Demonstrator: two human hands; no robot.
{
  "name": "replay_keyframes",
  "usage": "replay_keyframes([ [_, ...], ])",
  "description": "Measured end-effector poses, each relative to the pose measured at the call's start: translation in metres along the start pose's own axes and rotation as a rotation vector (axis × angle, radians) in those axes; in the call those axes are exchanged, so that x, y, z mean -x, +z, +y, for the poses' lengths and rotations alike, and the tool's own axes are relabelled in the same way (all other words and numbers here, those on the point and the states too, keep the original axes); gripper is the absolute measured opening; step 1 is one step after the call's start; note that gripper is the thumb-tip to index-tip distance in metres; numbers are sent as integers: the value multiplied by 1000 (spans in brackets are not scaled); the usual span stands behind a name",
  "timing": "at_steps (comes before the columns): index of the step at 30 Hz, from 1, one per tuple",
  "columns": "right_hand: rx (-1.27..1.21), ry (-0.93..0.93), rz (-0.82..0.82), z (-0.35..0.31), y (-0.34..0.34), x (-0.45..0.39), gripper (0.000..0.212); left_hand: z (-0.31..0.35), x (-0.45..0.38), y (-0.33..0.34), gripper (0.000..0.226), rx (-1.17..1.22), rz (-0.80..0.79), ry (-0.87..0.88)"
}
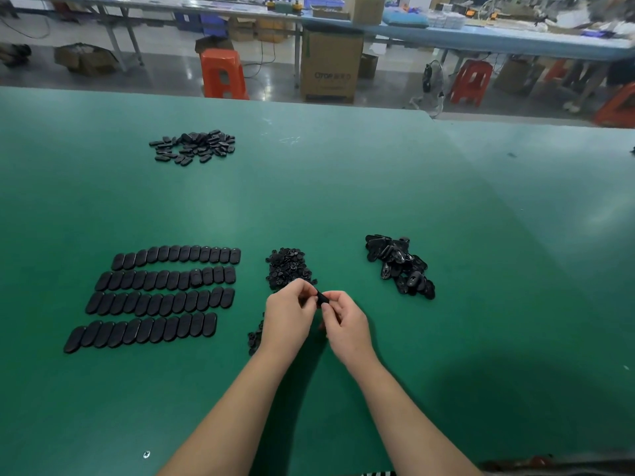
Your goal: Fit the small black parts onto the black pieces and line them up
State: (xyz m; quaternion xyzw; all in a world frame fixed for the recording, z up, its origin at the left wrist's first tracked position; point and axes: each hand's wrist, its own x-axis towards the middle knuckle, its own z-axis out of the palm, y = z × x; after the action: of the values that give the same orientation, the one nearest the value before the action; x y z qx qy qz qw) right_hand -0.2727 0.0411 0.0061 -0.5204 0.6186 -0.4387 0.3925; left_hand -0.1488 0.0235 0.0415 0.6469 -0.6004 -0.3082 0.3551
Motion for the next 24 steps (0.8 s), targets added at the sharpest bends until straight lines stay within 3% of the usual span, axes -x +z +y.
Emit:
replay_keyframes([
  [7, -85, 14, -19, 3, -1, -1, 19, 1, -6, -8, 29, -37, -38, -36],
  [10, -112, 3, -11, 2, -3, -1, 18, -1, -9, -9, 11, 56, -130, -74],
  [15, -121, -5, -11, 3, -3, -1, 13, -4, -8, -9, 13, 152, -168, -124],
  [24, -125, 3, -9, 0, -4, -1, 17, 3, -2, -4, 13, 51, -116, -102],
])
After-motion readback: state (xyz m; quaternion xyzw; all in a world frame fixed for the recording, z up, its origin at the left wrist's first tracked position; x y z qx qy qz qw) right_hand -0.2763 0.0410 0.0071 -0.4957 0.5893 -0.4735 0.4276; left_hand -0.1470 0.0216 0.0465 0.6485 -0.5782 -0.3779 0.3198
